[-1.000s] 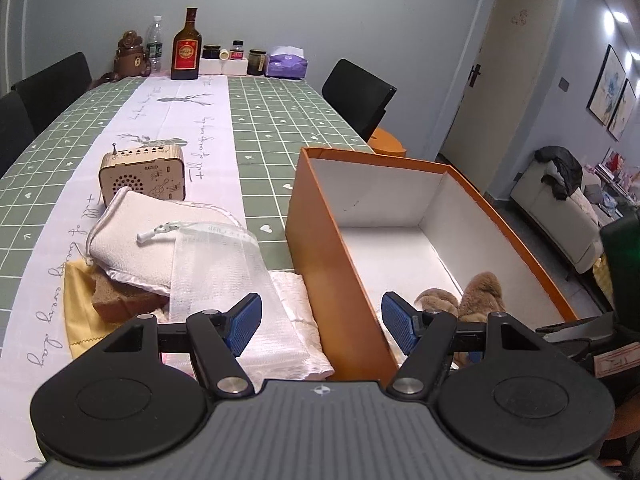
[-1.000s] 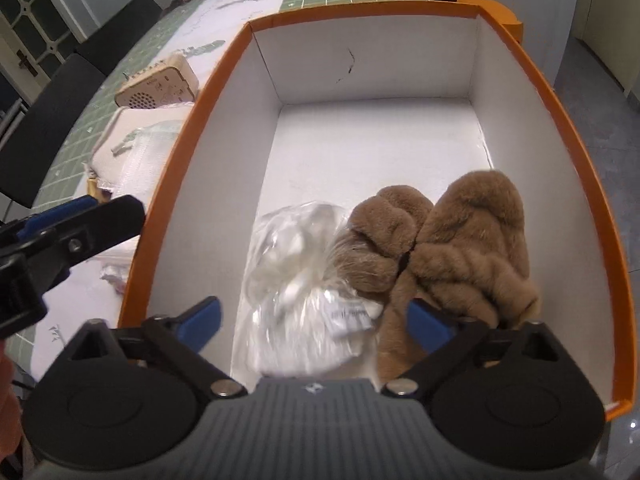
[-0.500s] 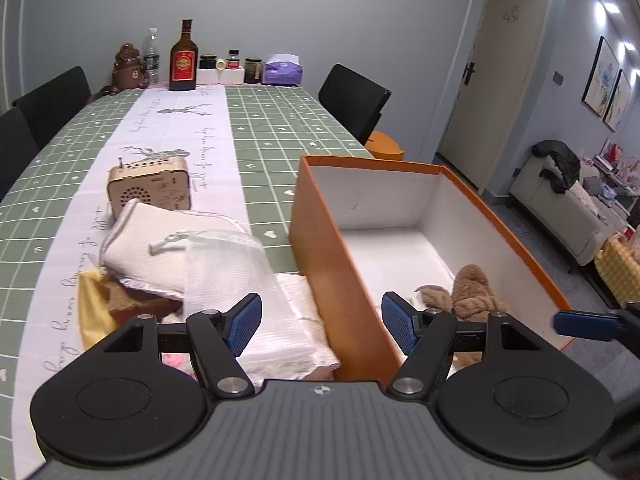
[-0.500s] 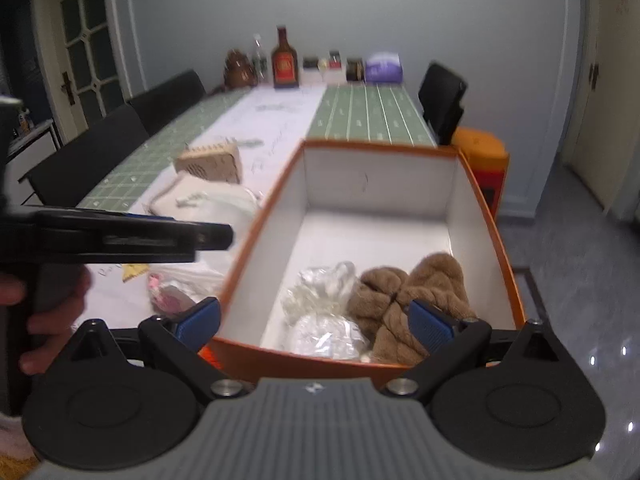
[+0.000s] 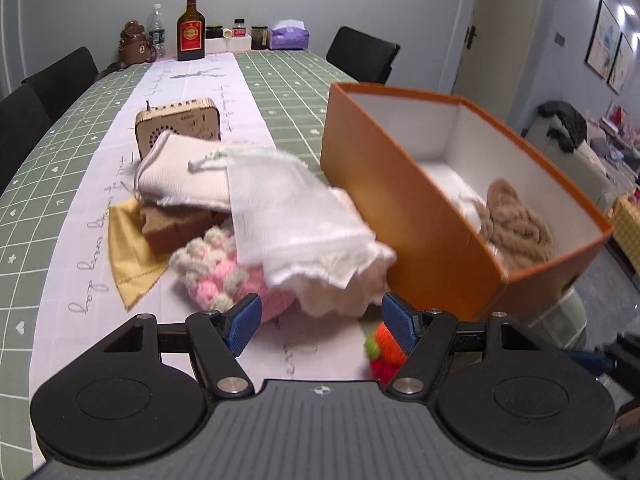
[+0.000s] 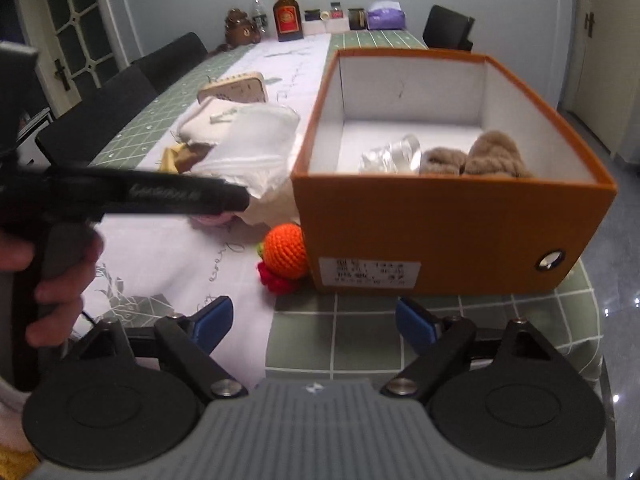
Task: Organize soft objects
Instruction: 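Move the right tool back and grasp the orange crocheted fruit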
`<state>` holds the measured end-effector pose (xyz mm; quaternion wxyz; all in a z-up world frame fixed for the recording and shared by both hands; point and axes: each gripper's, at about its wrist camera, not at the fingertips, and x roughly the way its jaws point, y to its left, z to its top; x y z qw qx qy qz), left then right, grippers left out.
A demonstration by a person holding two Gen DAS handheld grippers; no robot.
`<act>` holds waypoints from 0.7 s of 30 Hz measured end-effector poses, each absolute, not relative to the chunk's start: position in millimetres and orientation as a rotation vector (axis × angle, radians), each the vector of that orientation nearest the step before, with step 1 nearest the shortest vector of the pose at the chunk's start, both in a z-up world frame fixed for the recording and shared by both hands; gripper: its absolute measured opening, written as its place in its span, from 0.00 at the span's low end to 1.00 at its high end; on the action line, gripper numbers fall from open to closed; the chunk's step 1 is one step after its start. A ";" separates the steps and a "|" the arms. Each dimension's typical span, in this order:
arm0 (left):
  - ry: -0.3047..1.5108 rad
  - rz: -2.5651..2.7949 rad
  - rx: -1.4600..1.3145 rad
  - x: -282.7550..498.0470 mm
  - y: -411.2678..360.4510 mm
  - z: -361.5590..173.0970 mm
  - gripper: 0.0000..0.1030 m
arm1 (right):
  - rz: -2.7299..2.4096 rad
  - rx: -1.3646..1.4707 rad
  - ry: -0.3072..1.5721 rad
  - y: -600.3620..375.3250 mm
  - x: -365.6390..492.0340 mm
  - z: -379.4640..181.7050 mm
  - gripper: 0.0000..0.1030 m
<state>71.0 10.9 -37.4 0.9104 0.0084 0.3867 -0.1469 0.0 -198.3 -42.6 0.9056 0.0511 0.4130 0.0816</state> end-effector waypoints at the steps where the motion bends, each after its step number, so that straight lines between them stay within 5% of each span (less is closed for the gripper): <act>1: 0.798 -0.295 0.022 69.1 13.0 -40.3 0.79 | 0.165 0.121 0.856 -197.0 -0.4 -47.0 0.84; 13: 0.790 -0.170 -0.078 77.4 63.9 -44.7 0.79 | 0.046 0.278 0.798 -157.5 15.5 -72.0 0.72; 21: 0.788 -0.193 -0.070 79.4 69.2 -52.0 0.79 | 0.004 0.317 0.862 -149.2 38.4 -81.2 0.48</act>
